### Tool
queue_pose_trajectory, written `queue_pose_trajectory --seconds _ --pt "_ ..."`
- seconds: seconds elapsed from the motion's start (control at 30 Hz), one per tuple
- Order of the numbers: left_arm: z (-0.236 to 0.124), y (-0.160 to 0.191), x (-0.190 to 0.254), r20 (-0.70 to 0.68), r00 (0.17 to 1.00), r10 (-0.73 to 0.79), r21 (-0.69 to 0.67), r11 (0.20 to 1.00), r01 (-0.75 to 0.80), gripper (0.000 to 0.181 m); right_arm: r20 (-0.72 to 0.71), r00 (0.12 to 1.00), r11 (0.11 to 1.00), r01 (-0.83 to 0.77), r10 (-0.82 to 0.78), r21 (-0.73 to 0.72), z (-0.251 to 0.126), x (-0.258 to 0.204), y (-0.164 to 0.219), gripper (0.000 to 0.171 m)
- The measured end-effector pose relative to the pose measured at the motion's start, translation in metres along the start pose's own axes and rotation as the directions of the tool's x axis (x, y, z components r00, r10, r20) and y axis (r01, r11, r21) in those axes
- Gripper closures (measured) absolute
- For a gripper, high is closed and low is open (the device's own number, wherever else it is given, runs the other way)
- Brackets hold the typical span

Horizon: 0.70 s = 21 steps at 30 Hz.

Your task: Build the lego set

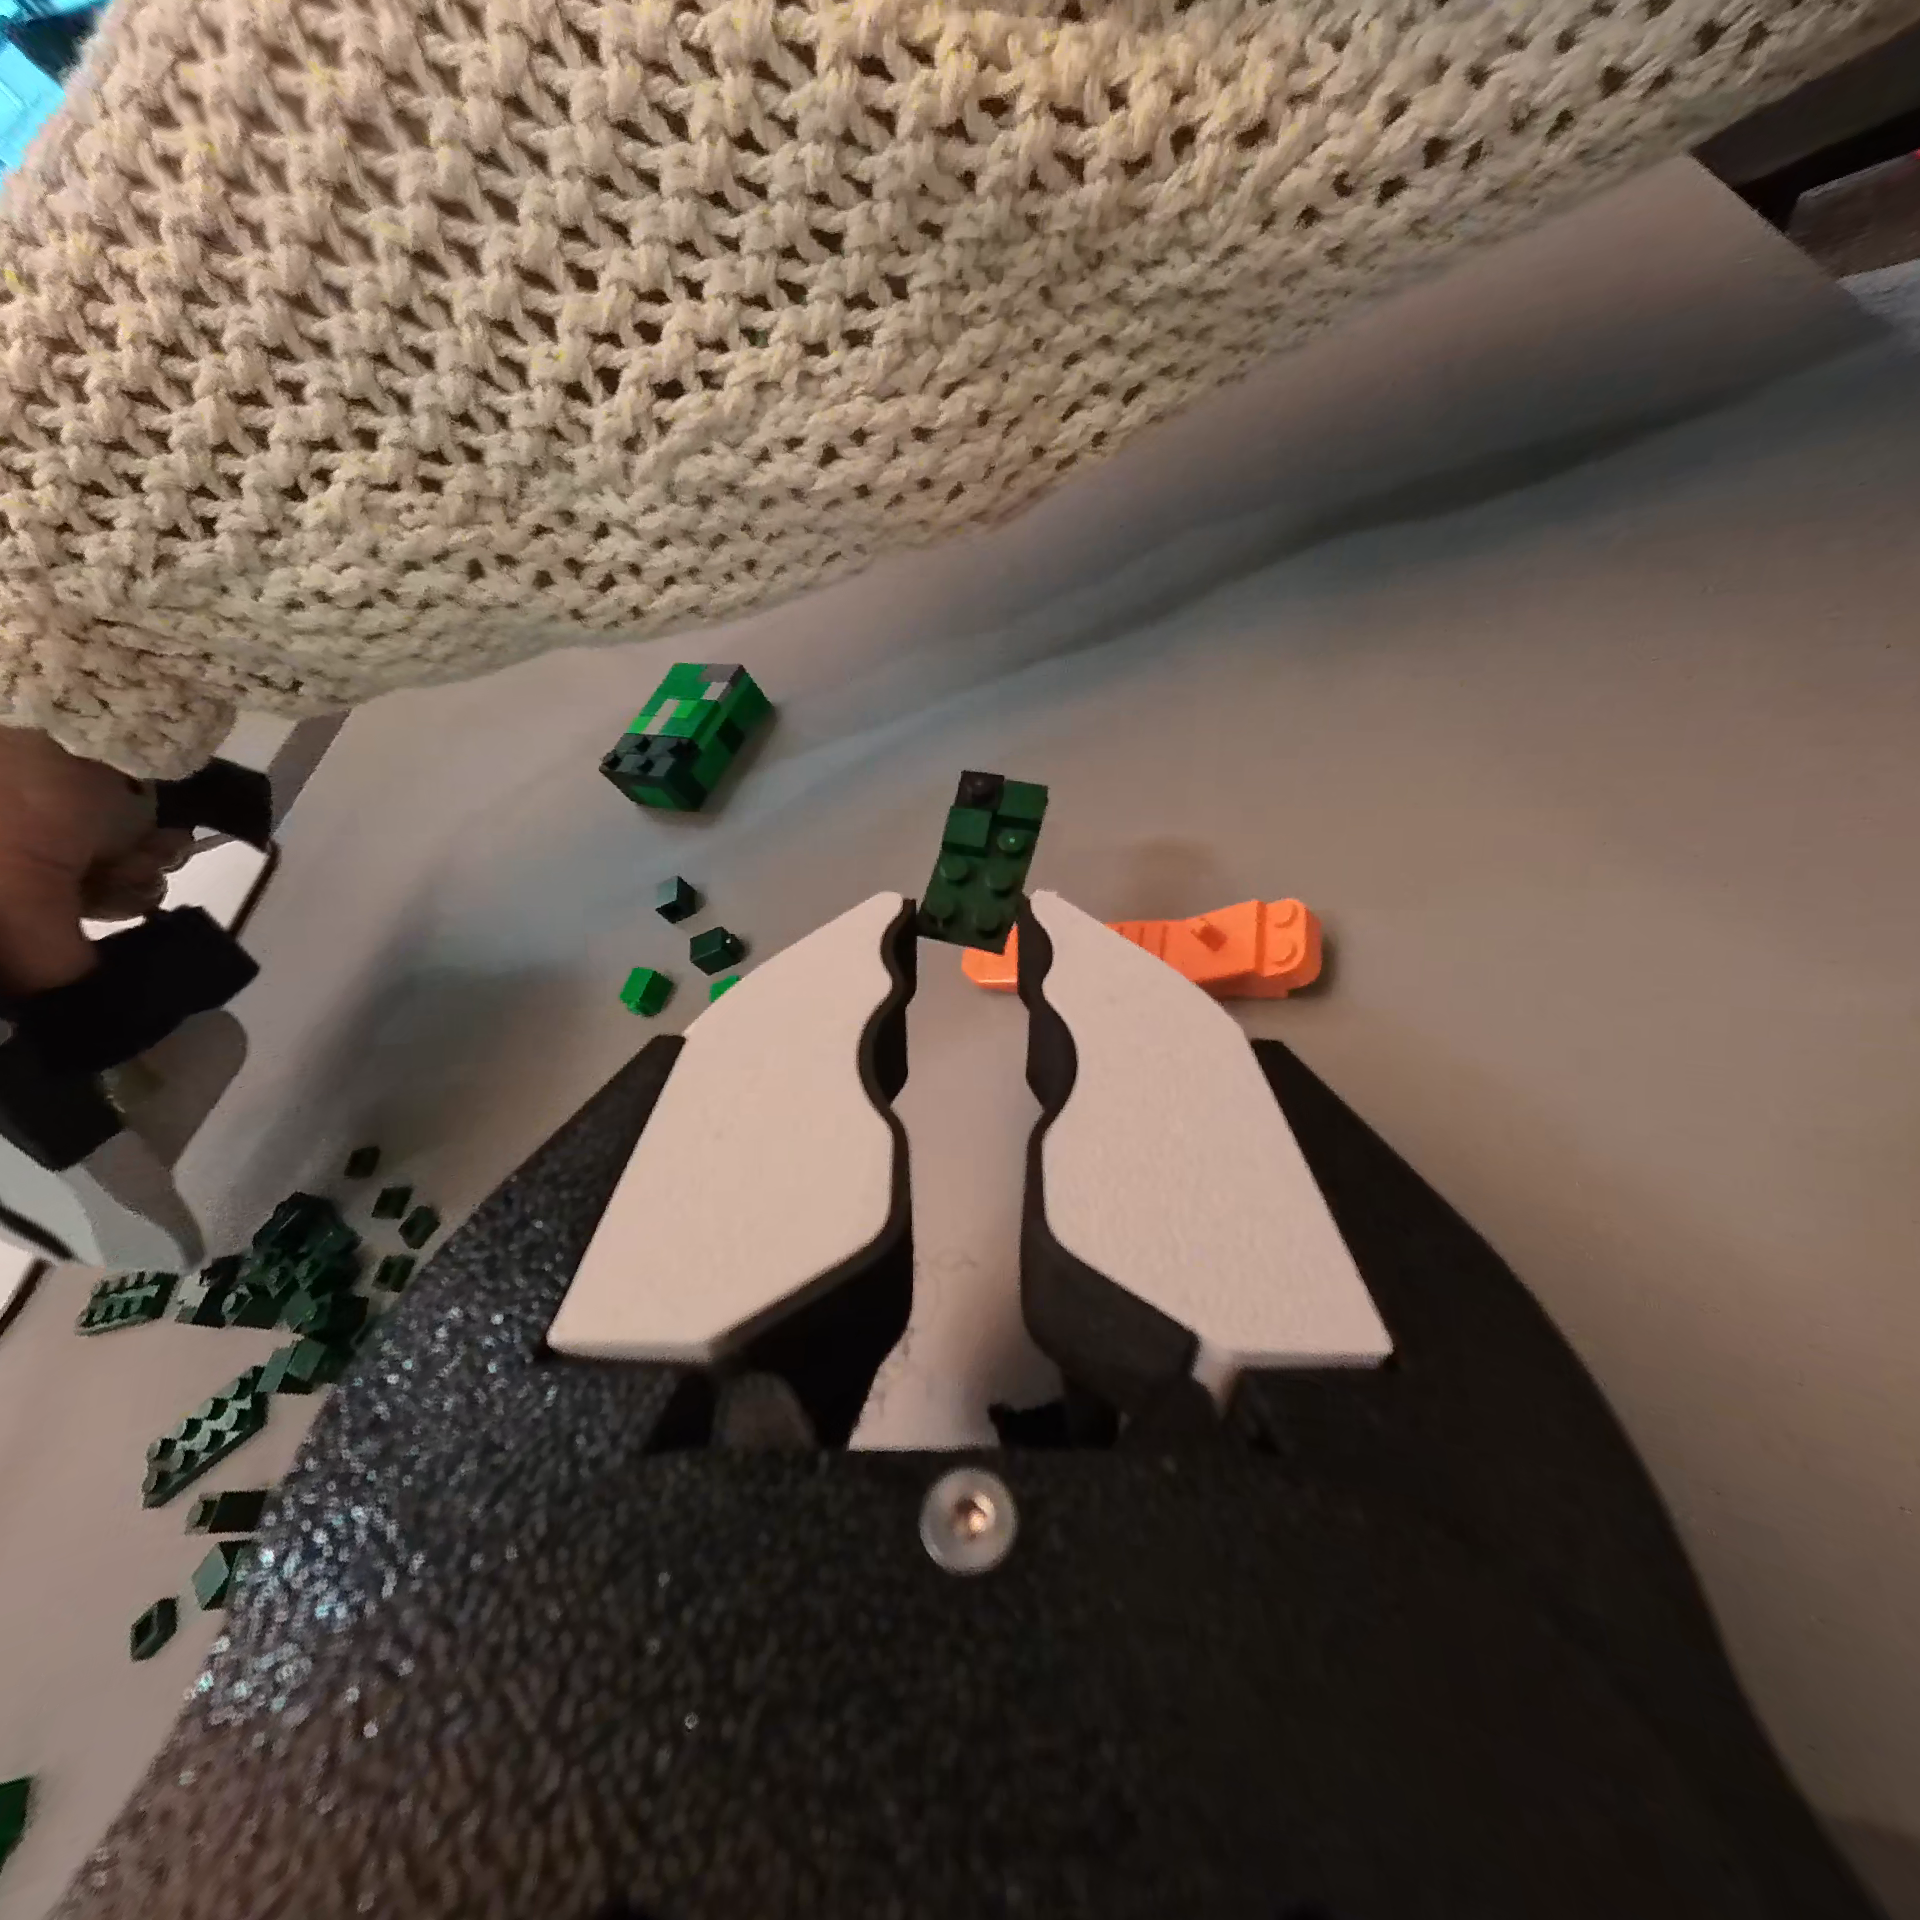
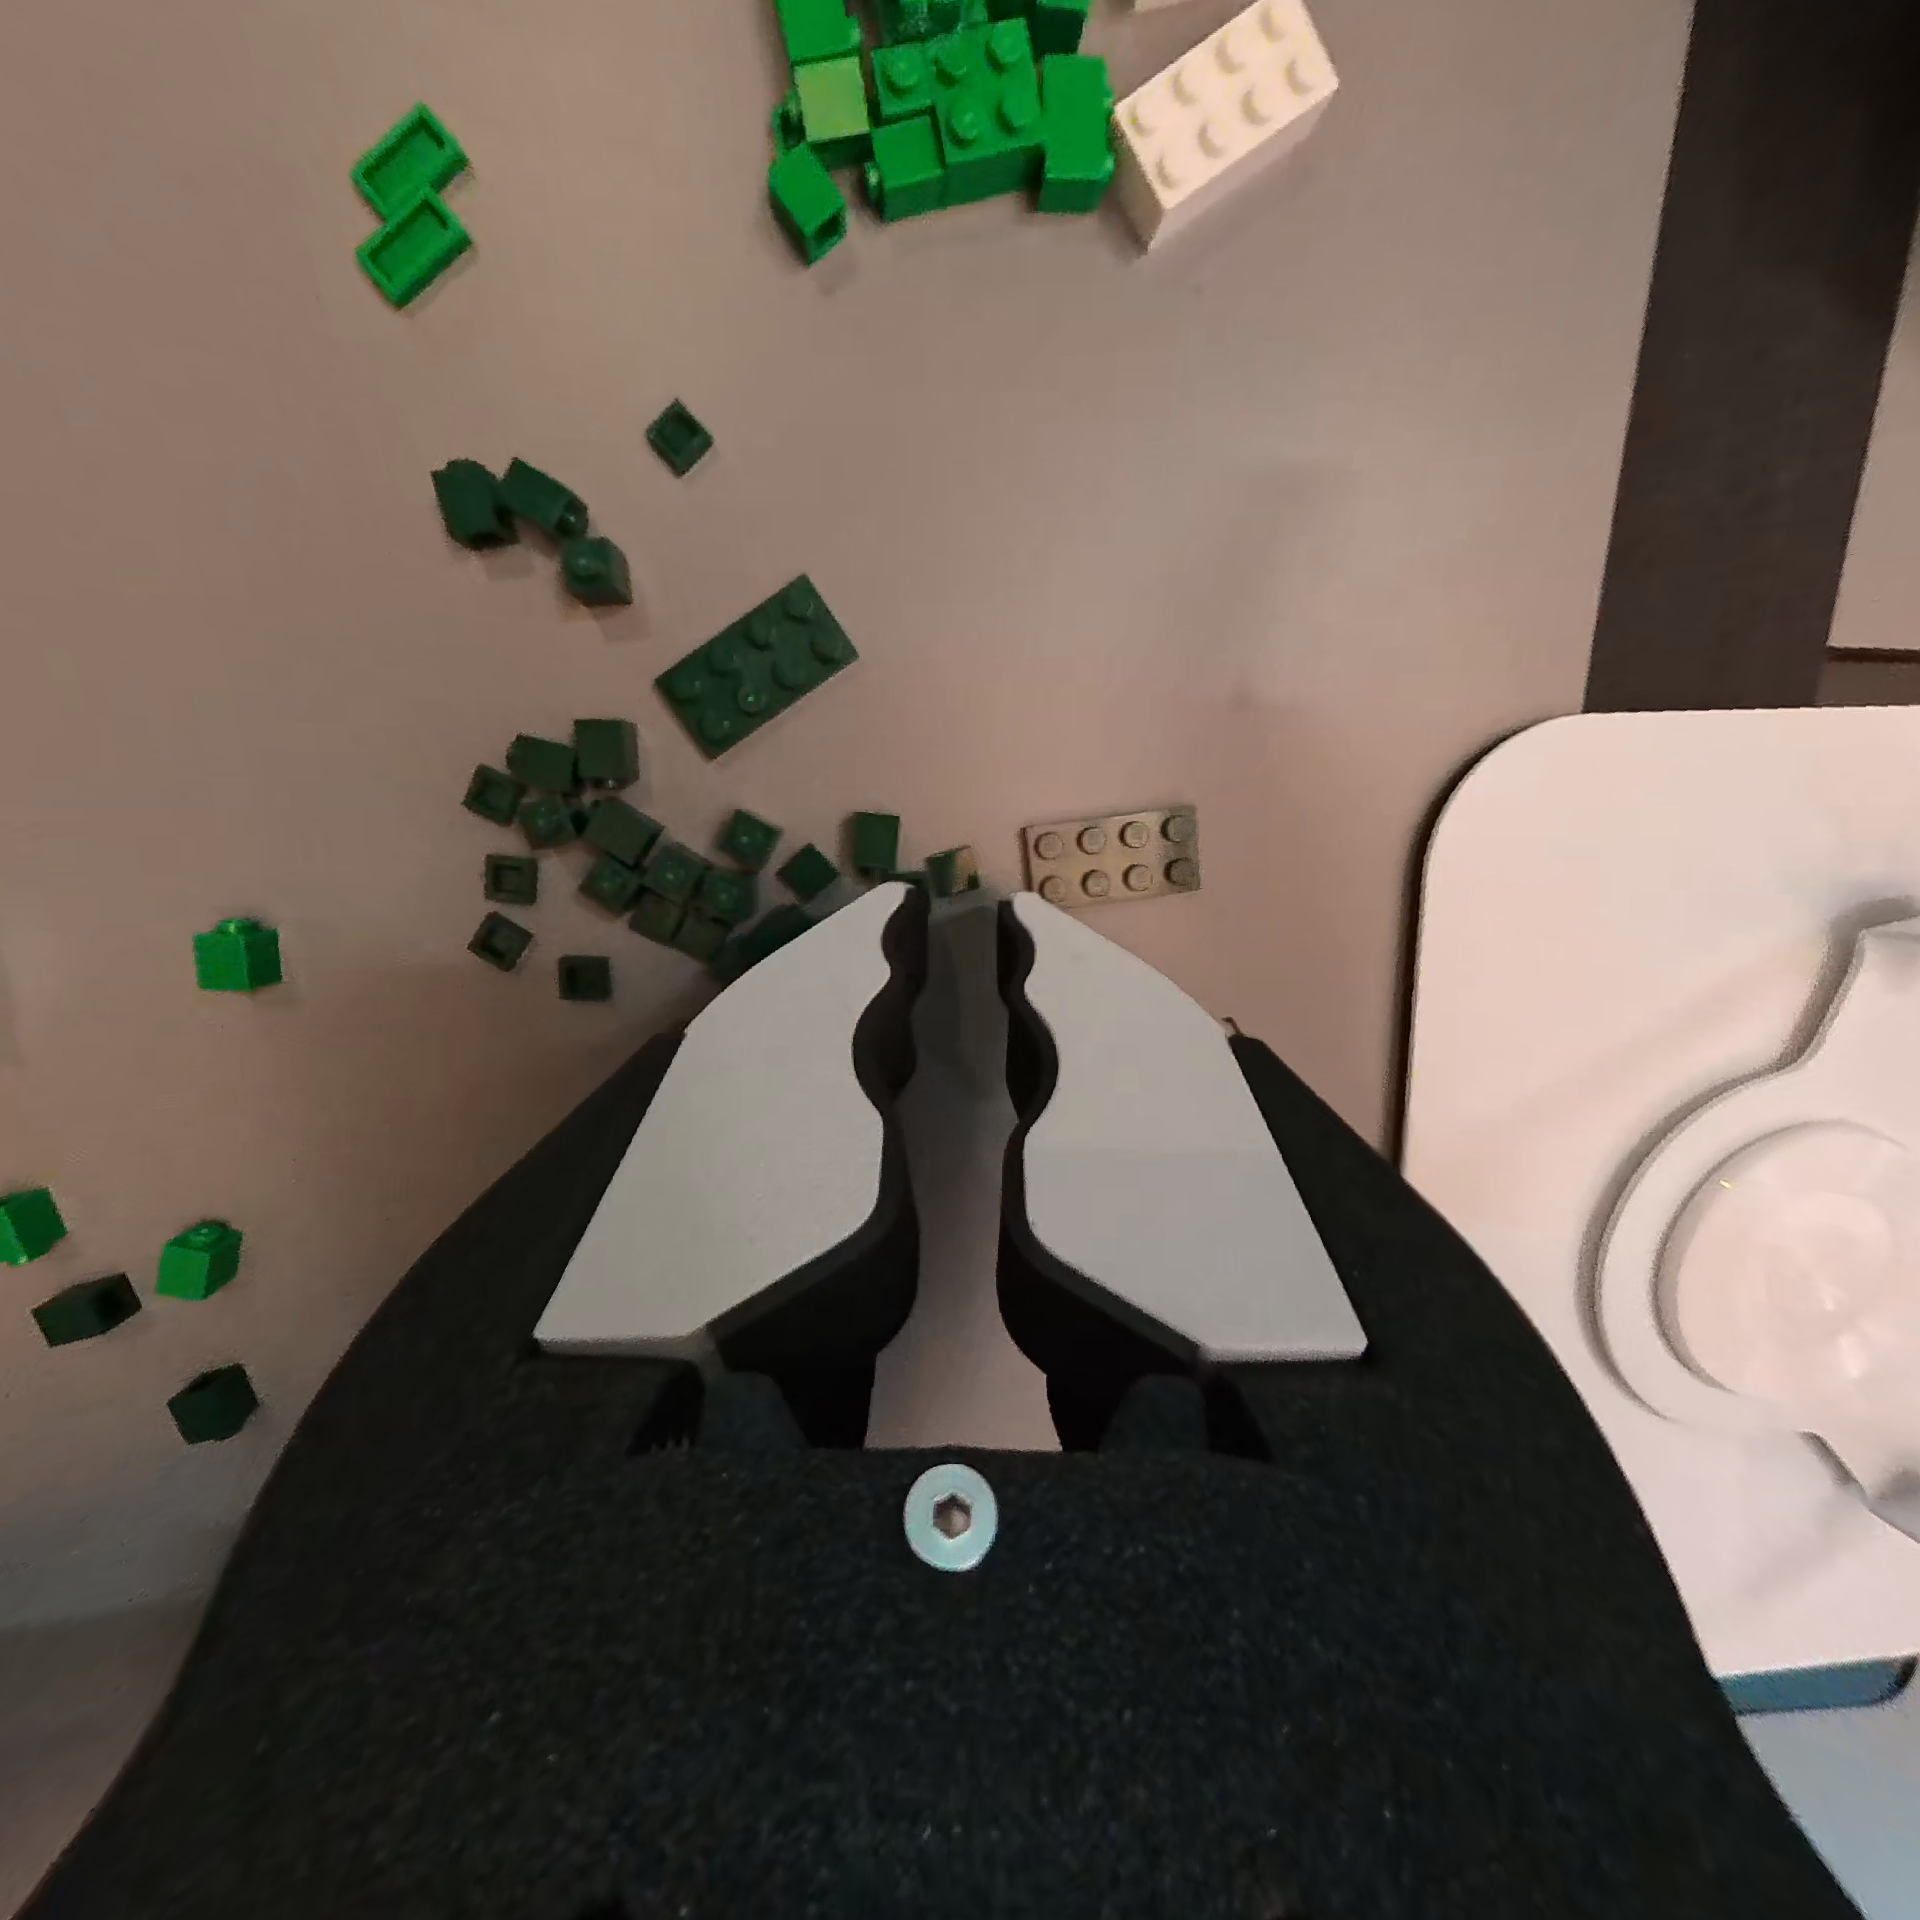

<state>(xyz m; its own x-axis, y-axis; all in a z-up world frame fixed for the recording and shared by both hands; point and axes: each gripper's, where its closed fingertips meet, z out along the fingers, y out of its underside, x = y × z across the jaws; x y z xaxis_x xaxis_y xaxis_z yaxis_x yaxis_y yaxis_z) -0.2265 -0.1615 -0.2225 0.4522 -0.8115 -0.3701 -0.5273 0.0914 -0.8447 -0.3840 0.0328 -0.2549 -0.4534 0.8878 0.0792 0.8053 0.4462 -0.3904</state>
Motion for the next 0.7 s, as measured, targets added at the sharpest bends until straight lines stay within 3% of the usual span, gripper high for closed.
queue_pose_trajectory --seconds 0.37,0.7 --pt "0.000 0.000 0.001 -0.006 1.000 0.004 -0.004 1.000 -0.004 0.164 0.013 0.999 0.995 0.035 -0.033 -0.092 0.004 0.008 0.011 0.164" --pt "0.000 0.000 0.002 -0.009 1.000 0.005 -0.006 1.000 -0.005 0.163 0.036 0.988 0.989 0.147 -0.147 -0.016 0.008 -0.001 -0.001 0.160"
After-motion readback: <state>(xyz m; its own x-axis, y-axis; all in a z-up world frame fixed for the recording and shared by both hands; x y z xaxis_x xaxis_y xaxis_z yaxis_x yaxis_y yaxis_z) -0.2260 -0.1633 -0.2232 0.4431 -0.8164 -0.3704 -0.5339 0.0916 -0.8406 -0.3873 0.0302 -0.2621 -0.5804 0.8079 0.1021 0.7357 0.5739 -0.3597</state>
